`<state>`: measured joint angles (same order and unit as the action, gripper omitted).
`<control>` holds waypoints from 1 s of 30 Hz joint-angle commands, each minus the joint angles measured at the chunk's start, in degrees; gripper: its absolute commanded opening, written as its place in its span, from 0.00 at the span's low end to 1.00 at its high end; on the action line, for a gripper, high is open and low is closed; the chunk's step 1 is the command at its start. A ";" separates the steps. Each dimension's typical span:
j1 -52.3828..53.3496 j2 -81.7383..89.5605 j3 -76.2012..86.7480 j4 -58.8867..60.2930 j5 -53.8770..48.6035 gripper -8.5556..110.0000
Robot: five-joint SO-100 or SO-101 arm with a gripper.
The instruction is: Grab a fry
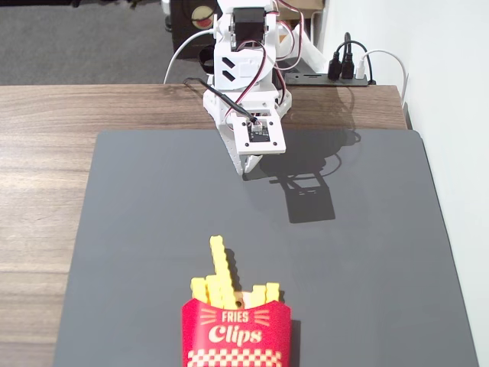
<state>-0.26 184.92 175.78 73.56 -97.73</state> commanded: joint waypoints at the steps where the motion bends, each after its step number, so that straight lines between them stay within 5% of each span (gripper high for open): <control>1: 0.09 3.96 -0.26 3.60 4.22 0.08; 18: -0.44 -2.72 -1.67 -1.05 2.90 0.08; 30: 5.71 -21.18 -21.01 1.41 1.05 0.08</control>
<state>3.96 166.99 160.84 73.92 -95.71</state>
